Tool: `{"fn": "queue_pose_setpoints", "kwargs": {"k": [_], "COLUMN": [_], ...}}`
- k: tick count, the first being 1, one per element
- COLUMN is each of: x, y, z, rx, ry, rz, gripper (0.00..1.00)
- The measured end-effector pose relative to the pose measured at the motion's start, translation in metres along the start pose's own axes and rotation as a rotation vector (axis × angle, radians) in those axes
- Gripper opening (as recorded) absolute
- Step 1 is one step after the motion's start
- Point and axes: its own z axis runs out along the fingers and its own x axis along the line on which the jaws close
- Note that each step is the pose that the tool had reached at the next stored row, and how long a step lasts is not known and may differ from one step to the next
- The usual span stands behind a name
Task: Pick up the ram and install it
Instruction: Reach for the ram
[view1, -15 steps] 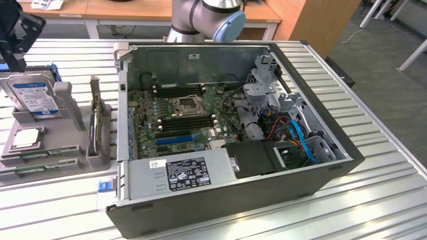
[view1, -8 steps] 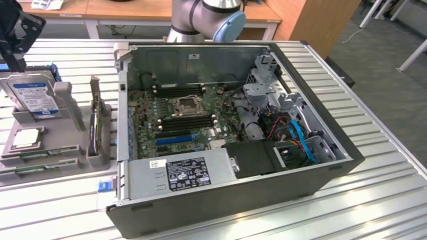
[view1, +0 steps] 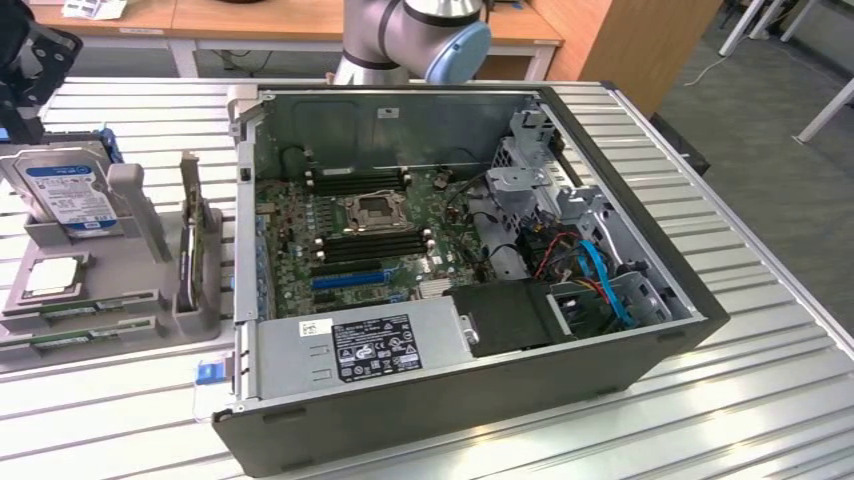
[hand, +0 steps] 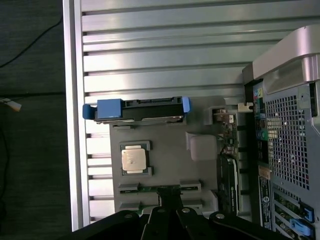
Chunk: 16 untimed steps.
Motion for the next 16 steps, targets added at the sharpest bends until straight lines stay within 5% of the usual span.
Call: {"fn": "queue_pose_setpoints", "kwargs": {"k": [16], "x": [0.0023], "y": [-0.0002], "z": [0.0002], "rx": [0.0011], "ry": [0.0005], "rz": [-0.022], "gripper": [0.10]}}
